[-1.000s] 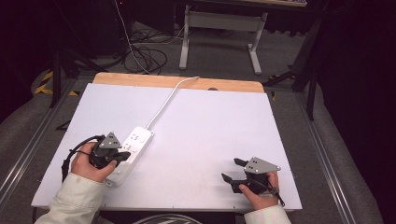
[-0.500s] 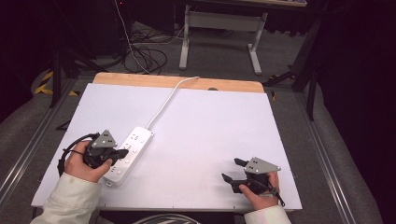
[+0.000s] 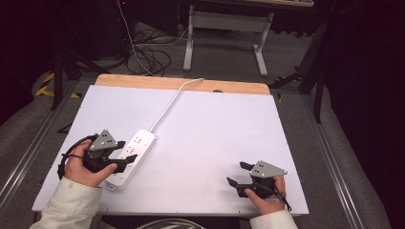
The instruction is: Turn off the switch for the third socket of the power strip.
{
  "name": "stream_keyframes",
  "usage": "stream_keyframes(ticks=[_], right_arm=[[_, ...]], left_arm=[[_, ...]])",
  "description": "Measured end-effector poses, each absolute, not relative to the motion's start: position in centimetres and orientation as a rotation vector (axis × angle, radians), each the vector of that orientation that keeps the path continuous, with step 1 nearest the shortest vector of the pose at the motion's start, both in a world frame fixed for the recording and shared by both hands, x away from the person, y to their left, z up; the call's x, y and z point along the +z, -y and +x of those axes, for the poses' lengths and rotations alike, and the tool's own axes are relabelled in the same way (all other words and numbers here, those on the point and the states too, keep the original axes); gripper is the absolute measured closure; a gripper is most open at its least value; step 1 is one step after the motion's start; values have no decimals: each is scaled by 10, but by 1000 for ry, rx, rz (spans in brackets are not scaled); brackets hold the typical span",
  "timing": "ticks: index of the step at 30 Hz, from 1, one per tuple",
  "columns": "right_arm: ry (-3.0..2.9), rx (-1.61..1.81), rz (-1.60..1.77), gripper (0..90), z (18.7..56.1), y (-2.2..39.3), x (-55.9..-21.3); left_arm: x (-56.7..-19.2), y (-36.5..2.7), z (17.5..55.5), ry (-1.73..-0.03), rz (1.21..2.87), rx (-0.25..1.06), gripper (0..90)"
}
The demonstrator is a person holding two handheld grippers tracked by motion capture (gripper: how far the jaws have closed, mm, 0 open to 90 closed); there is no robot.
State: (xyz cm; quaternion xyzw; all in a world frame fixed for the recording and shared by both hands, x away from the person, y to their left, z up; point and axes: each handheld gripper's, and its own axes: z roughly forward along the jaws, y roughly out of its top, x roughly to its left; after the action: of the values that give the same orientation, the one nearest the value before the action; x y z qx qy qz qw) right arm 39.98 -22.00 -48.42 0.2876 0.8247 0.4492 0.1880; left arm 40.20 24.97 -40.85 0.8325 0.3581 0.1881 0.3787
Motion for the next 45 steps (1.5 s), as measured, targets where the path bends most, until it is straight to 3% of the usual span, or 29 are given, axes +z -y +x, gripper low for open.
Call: stream_keyframes(ticks=[3,9,24,45], right_arm=[[-2320,1264,808,263,400,220,-484],[-2318,1266,810,263,400,221,-484],[-2316,1267,811,263,400,221,-484],[-2322,1269,798,260,399,221,-484]], left_arm=[[-408,-252,402,-881,2110,485,252],[-403,-262,397,-855,2039,506,166],[-415,-303,380,-774,1901,511,85],[-453,-335,356,-803,1812,614,72]])
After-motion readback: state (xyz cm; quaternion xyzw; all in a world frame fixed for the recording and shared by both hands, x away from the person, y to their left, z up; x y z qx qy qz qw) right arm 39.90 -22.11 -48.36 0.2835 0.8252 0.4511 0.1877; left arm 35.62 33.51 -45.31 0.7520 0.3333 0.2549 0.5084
